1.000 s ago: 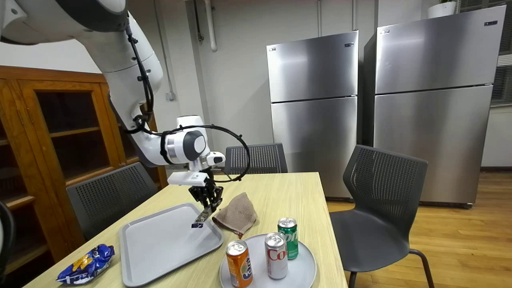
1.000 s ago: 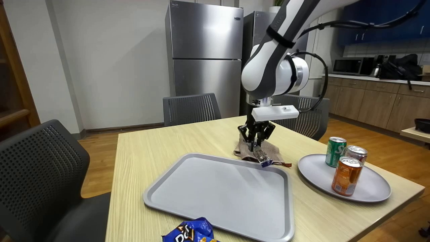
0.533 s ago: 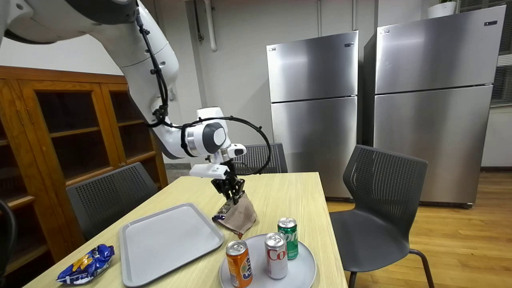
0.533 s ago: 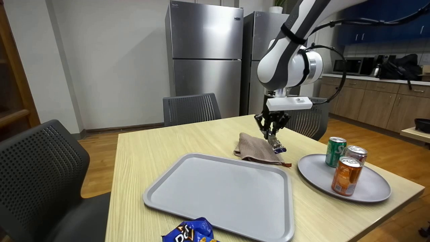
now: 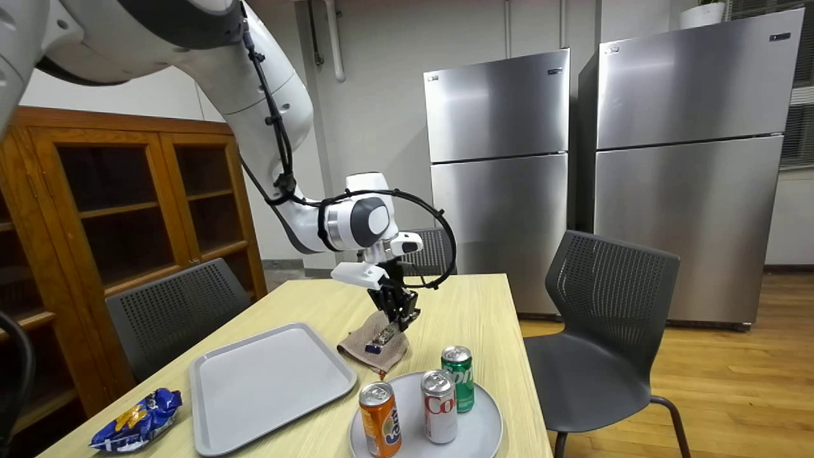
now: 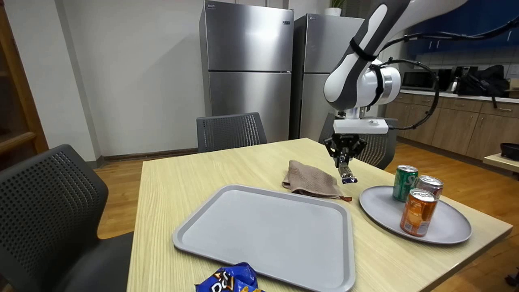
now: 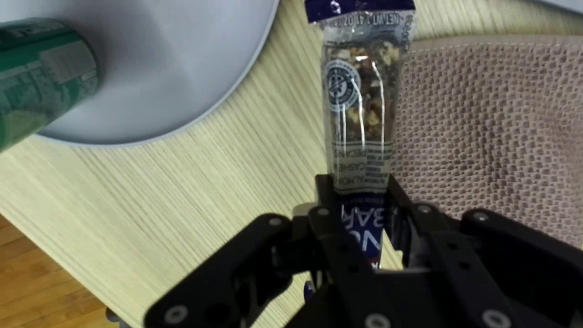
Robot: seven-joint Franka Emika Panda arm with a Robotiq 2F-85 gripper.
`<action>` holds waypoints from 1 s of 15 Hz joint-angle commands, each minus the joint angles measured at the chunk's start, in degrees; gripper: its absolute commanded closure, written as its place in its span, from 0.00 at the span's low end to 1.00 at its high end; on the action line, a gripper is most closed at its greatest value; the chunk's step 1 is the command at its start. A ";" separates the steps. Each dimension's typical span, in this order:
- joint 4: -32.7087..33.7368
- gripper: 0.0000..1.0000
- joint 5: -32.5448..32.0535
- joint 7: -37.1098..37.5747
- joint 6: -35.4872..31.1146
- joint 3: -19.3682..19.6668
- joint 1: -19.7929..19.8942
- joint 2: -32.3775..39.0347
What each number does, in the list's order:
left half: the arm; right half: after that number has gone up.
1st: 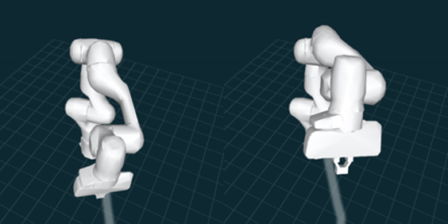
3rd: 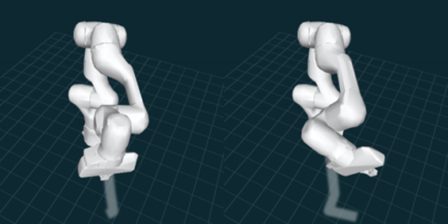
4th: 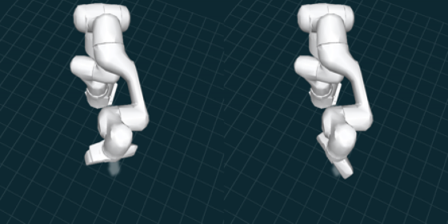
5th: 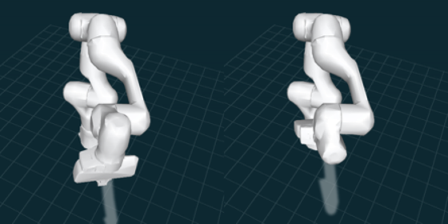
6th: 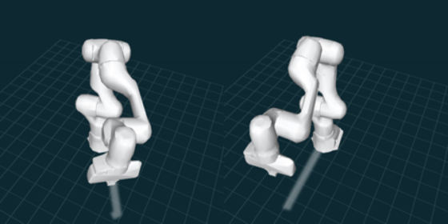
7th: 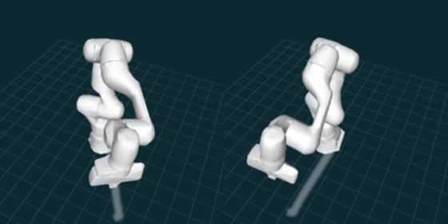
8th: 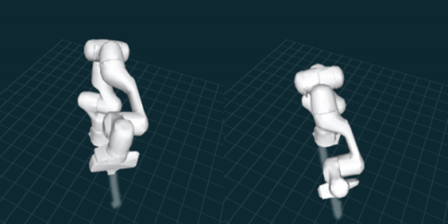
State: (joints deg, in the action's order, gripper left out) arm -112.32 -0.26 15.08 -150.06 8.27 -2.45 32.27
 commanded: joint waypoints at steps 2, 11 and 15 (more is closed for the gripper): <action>3.23 0.93 3.04 5.42 2.25 0.53 0.96 2.55; 5.69 0.93 5.97 14.39 1.53 2.60 0.10 6.75; 6.86 0.93 7.27 17.59 1.47 2.79 -0.23 8.13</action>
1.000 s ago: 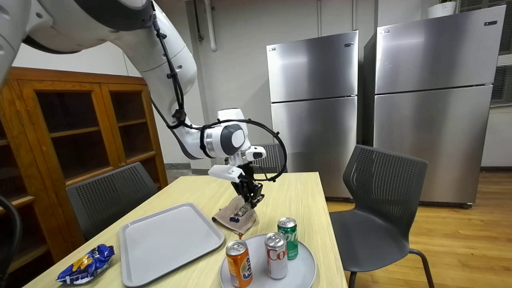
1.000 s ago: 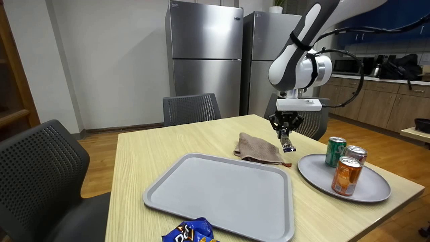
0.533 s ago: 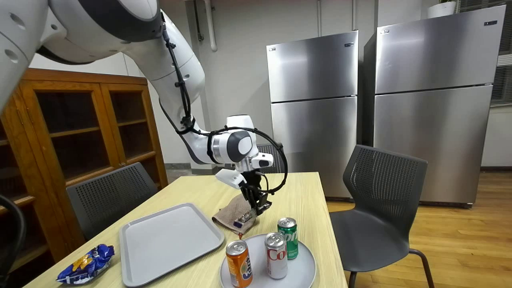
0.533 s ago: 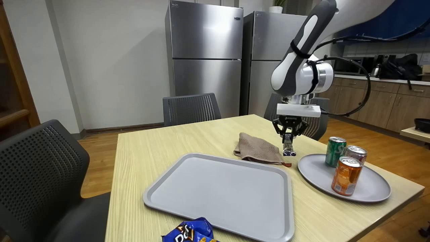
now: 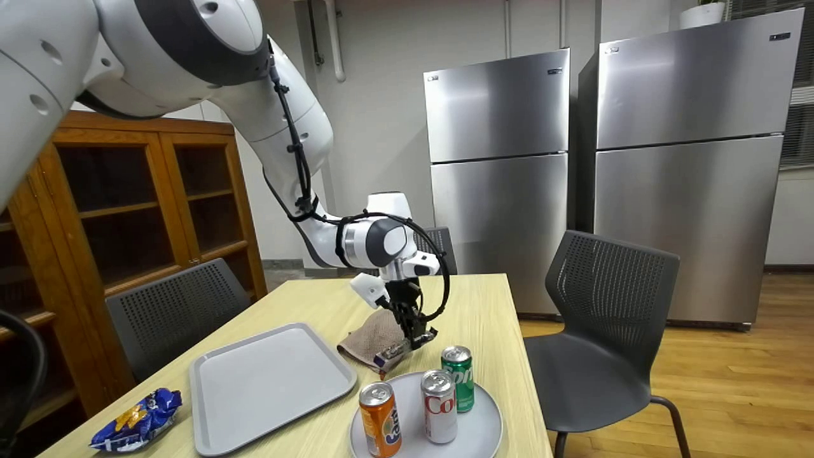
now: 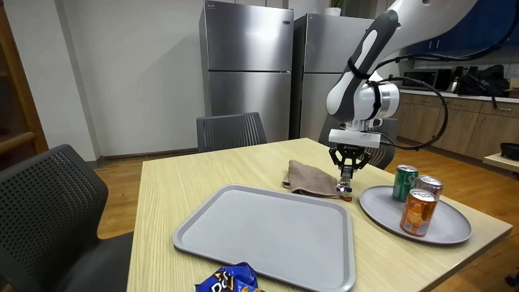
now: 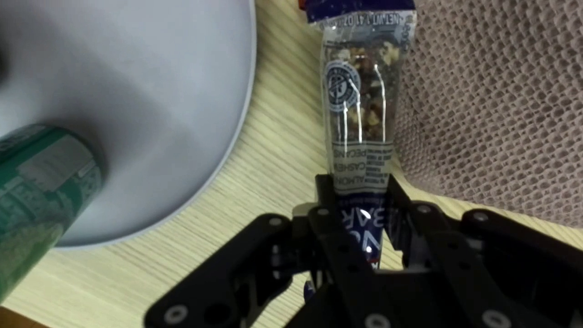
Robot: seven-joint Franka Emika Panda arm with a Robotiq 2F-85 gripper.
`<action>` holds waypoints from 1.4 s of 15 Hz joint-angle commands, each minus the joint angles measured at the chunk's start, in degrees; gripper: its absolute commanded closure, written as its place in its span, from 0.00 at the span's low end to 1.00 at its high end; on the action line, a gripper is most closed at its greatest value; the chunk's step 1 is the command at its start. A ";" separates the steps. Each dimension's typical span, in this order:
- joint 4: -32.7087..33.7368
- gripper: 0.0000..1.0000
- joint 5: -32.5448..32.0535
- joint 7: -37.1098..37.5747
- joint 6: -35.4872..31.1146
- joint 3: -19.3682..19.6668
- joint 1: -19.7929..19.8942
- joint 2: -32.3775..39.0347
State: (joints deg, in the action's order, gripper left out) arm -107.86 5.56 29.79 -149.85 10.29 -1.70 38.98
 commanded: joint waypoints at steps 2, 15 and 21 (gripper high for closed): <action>3.00 0.93 1.62 4.39 1.34 0.98 -1.21 2.28; 0.29 0.00 0.75 2.20 0.78 -0.43 -3.03 -2.89; -4.38 0.00 -1.16 -9.73 3.21 -1.86 -1.22 -9.23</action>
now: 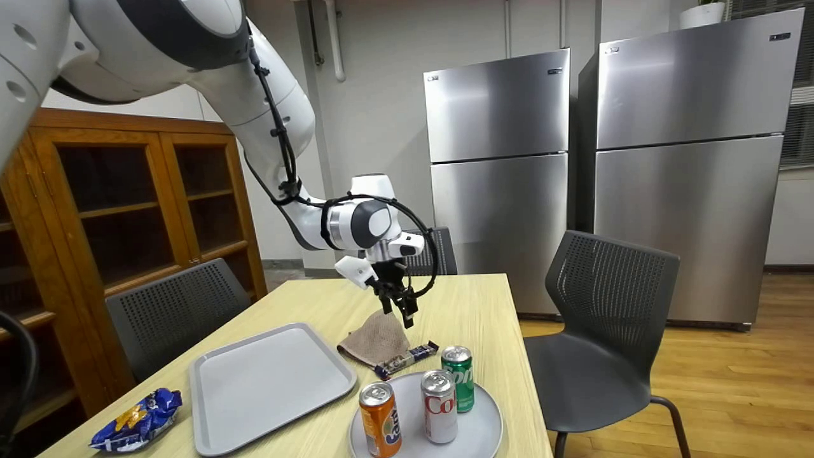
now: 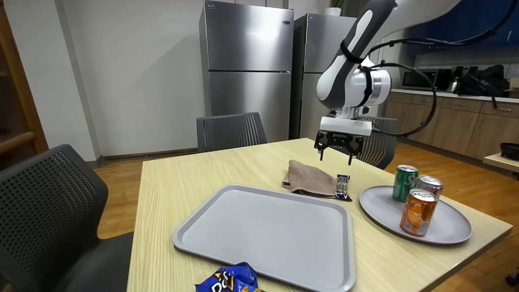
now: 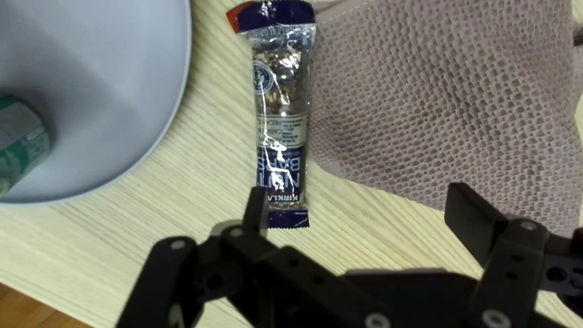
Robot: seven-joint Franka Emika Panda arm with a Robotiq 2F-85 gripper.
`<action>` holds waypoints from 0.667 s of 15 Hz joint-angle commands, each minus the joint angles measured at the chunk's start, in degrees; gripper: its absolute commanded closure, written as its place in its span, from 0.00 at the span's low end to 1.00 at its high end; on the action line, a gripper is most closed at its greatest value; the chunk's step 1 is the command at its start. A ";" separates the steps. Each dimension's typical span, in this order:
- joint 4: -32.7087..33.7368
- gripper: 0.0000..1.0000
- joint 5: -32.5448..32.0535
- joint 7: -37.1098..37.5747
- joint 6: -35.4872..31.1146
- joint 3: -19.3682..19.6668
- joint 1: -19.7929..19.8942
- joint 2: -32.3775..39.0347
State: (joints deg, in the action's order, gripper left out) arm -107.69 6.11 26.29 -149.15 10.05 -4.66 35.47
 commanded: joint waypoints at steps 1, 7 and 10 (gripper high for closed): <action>-5.56 0.00 -2.51 -8.31 2.99 -1.60 1.82 -7.01; -11.55 0.00 -6.72 -18.57 4.55 -1.85 3.52 -14.24; -15.14 0.00 -9.36 -22.19 5.40 -1.67 4.23 -17.52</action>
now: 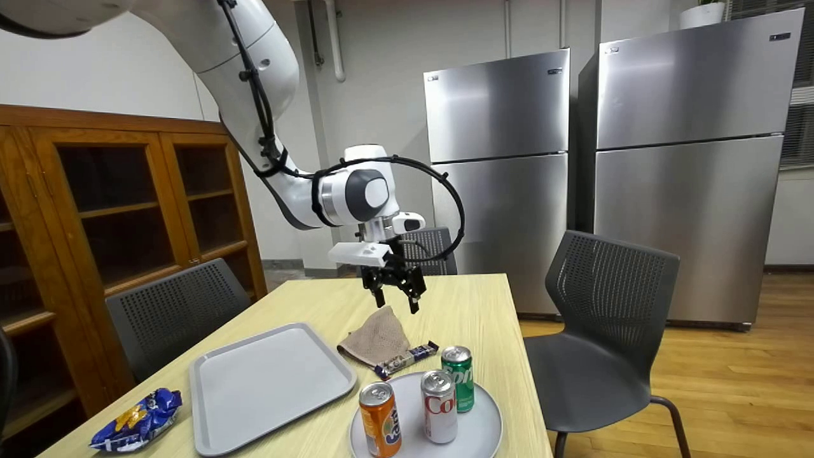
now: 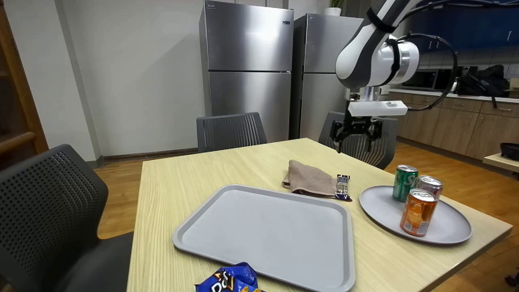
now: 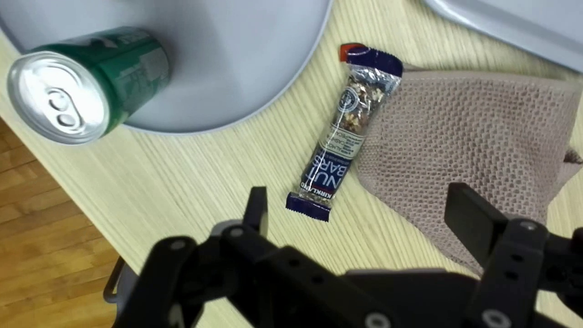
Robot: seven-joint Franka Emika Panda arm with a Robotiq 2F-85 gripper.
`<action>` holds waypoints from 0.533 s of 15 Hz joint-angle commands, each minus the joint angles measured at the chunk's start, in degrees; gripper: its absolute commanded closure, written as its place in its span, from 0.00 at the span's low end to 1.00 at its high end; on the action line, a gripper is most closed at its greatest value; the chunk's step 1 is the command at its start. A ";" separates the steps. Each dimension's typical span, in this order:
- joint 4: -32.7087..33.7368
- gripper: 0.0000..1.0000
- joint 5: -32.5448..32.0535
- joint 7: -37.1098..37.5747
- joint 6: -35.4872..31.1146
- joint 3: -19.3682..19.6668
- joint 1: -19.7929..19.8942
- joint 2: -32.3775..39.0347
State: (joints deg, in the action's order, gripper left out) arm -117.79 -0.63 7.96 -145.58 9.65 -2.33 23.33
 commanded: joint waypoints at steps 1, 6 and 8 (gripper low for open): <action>-6.30 0.00 -3.10 -4.84 1.81 -1.35 2.26 -6.43; -11.29 0.00 -5.21 -7.45 2.10 -1.40 3.37 -9.96; -8.81 0.00 -4.66 -5.18 0.65 -1.38 3.19 -7.00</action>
State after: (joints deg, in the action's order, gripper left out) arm -126.71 -4.63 2.34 -145.13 9.65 -0.54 16.41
